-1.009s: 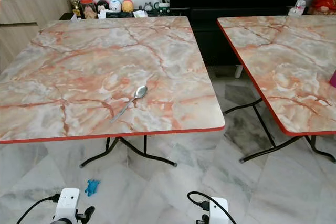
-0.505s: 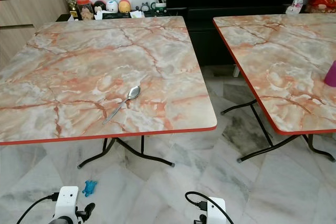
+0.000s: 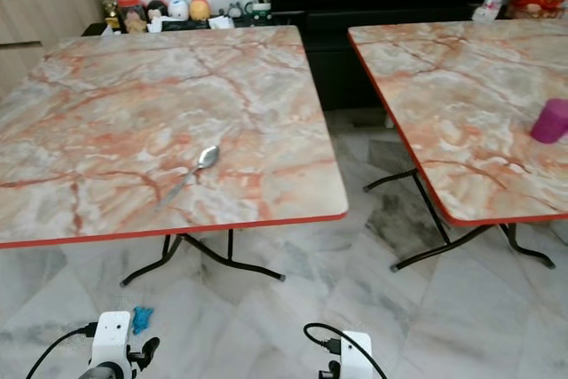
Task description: Setting the table
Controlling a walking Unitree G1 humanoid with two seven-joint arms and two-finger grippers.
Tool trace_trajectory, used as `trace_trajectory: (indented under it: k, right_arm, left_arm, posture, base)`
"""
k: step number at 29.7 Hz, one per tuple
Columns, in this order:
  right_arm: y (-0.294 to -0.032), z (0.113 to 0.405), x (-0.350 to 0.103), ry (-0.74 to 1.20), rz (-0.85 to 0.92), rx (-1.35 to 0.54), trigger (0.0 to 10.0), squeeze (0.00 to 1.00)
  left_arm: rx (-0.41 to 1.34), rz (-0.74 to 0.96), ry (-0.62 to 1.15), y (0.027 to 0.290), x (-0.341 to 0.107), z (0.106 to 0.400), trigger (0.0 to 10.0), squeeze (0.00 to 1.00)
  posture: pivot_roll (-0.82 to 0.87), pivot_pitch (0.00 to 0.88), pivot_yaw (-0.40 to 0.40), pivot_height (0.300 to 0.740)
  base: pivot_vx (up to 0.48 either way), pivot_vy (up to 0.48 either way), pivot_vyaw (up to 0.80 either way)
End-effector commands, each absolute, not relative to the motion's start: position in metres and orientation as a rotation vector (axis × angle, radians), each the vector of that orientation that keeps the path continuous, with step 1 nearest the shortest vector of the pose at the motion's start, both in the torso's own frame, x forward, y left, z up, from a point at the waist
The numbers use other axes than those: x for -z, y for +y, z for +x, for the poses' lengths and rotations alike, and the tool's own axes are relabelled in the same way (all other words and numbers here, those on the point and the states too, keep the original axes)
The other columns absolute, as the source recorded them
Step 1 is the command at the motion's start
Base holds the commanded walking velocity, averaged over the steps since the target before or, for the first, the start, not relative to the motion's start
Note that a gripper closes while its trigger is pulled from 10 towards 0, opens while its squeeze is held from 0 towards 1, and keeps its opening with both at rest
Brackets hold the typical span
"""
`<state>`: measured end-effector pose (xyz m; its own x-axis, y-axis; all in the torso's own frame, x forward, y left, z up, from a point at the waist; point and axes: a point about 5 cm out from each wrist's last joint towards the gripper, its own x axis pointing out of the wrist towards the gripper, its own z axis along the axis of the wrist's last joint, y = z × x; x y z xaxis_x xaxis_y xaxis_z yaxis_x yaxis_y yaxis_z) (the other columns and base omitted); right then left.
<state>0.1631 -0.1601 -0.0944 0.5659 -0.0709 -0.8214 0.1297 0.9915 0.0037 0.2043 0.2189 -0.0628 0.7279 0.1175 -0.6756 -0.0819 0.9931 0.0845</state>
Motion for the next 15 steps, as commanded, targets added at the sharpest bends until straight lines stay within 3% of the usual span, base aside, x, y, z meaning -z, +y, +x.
trace_trajectory:
  k: [1,15]
  right_arm:
    - [-0.155,0.161,0.096,0.977,0.073,0.107,10.0,0.00]
    - [-0.162,0.159,0.096,0.974,0.070,0.111,10.0,0.00]
  left_arm:
    - [-0.131,0.061,0.752,0.226,0.064,0.199,10.0,0.00]
    - [-0.172,0.072,0.616,0.244,0.051,0.202,10.0,0.00]
  posture:
    - [0.11,0.000,0.043,0.740]
    - [0.10,0.000,0.048,0.740]
  base:
    - [0.000,0.000,0.00]
    - [0.000,0.000,0.00]
